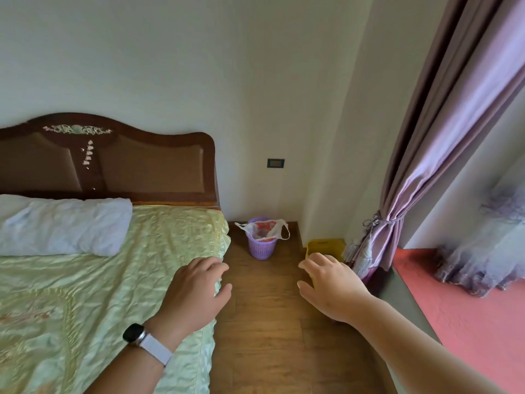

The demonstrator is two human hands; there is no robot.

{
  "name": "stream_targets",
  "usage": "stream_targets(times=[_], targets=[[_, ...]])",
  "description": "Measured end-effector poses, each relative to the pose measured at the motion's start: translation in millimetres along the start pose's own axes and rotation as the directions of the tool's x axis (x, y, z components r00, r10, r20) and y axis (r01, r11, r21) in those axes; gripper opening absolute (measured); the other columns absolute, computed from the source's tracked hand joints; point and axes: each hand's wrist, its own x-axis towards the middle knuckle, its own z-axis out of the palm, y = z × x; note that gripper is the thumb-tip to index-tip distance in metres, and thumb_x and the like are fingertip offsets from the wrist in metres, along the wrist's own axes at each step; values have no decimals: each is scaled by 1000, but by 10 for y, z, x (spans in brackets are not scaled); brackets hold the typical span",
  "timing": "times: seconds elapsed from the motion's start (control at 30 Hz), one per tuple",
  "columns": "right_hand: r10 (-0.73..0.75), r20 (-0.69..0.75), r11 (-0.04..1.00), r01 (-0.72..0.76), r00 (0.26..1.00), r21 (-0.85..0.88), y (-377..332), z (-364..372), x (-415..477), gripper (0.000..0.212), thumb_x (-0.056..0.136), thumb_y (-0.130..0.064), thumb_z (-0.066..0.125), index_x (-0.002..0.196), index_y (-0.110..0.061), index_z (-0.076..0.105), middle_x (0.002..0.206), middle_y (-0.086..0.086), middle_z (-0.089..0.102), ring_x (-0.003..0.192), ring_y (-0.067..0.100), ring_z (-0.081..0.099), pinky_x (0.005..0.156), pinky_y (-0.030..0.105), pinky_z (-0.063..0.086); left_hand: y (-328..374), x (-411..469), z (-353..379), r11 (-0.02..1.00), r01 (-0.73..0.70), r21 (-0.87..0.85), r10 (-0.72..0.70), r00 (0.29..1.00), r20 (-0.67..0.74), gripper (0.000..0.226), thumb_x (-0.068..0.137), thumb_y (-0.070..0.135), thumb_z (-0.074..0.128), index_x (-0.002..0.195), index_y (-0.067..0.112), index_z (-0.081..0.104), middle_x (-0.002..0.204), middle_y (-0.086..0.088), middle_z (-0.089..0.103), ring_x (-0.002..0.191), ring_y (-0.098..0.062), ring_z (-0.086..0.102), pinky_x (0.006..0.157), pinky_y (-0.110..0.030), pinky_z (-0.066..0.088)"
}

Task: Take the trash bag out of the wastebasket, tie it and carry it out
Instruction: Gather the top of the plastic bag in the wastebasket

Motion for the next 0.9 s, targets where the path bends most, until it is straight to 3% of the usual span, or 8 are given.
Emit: stream_targets(times=[0.33,0.57,0.67,0.9], targets=[[11,76,999,-14,997,38,333,238,948,52,95,-55,43,139,-28,46,140,-6,47,129,19,43,104,35,40,-280,990,428,1000,-24,20,22,994,107,51,79,51,43,115,23,65,125,6,63,117,-20,57,91,-38,43],[-35,154,995,20,987,100,917,420,2067,52,94,-55,44,138,-26,47,138,-3,49,126,21,45,102,37,42,-448,2027,829,997,39,68,-53,977,207,47,85,48,47,125,26,58,134,9,54,126,-16,47,99,-35,35],[-52,205,993,29,977,113,1214,350,2541,51,95,-54,45,136,-25,48,138,-1,50,126,21,45,102,37,42,-425,2538,943,993,49,110,-76,964,254,54,83,53,38,127,27,56,135,9,54,126,-17,47,100,-36,35],[-63,145,993,48,987,105,1834,107,3416,50,96,-51,44,138,-25,46,140,0,49,125,23,47,101,38,43,-325,3507,1148,989,52,141,-88,963,256,49,84,49,43,127,28,56,134,10,55,127,-16,46,103,-36,31]])
